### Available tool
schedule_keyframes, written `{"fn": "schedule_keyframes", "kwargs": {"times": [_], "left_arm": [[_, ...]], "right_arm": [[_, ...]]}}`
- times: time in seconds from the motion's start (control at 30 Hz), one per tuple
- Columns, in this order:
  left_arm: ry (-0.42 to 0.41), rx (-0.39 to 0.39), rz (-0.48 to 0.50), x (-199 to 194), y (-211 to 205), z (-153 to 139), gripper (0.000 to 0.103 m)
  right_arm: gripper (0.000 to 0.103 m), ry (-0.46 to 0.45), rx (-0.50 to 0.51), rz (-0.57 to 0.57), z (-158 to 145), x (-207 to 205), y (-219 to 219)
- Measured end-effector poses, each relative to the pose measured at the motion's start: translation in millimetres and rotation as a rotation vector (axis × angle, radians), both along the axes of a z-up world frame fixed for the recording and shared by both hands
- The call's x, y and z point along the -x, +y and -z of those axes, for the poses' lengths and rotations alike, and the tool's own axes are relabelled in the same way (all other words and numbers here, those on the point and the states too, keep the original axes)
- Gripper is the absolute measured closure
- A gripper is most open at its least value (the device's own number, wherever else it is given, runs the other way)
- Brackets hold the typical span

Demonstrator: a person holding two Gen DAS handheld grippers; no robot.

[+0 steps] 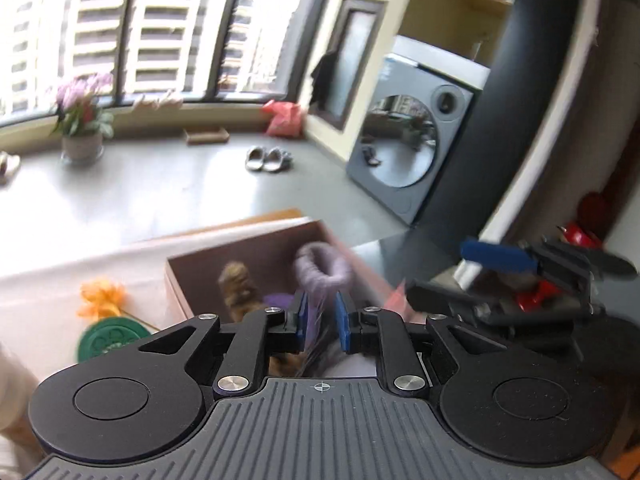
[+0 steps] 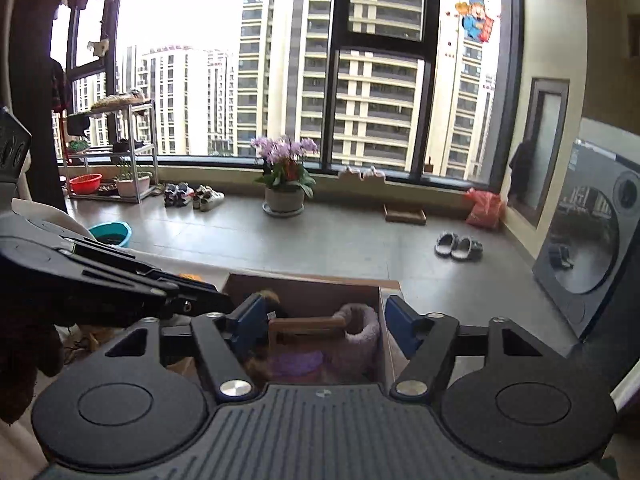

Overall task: Organize soft objects
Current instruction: 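Carry the cable into the pink box with the left gripper while the right drops the silver clip in, then move the left gripper to the pink cloth while the right approaches the orange fabric flower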

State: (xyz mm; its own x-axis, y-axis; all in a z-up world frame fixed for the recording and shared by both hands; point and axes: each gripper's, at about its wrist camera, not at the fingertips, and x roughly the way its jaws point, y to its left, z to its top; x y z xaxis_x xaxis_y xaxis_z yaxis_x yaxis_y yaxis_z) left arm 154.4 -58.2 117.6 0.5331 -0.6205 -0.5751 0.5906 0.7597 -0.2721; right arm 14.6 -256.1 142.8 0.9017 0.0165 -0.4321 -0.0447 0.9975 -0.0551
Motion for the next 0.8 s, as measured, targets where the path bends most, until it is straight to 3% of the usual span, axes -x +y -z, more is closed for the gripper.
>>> {"fn": "schedule_keyframes", "kwargs": {"times": [0.07, 0.23, 0.37, 0.47, 0.63, 0.8], "left_arm": [[-0.040, 0.050, 0.053, -3, 5, 17, 0.085], [-0.109, -0.079, 0.073, 22, 18, 40, 0.085], [-0.113, -0.065, 0.111, 52, 52, 56, 0.085], [-0.113, -0.078, 0.089, 71, 85, 65, 0.085], [-0.145, -0.176, -0.073, 88, 133, 71, 0.085], [-0.204, -0.222, -0.289, 89, 185, 63, 0.085]], "right_arm": [[0.034, 0.033, 0.018, 0.006, 20, -17, -2], [0.034, 0.118, 0.046, 0.000, 57, -46, 4], [0.034, 0.160, 0.052, 0.000, 71, -60, 18], [0.034, 0.134, 0.065, 0.006, 71, -60, 32], [0.034, 0.095, 0.022, -0.072, 57, -56, 63], [0.034, 0.094, 0.080, -0.209, 62, -50, 122]]}}
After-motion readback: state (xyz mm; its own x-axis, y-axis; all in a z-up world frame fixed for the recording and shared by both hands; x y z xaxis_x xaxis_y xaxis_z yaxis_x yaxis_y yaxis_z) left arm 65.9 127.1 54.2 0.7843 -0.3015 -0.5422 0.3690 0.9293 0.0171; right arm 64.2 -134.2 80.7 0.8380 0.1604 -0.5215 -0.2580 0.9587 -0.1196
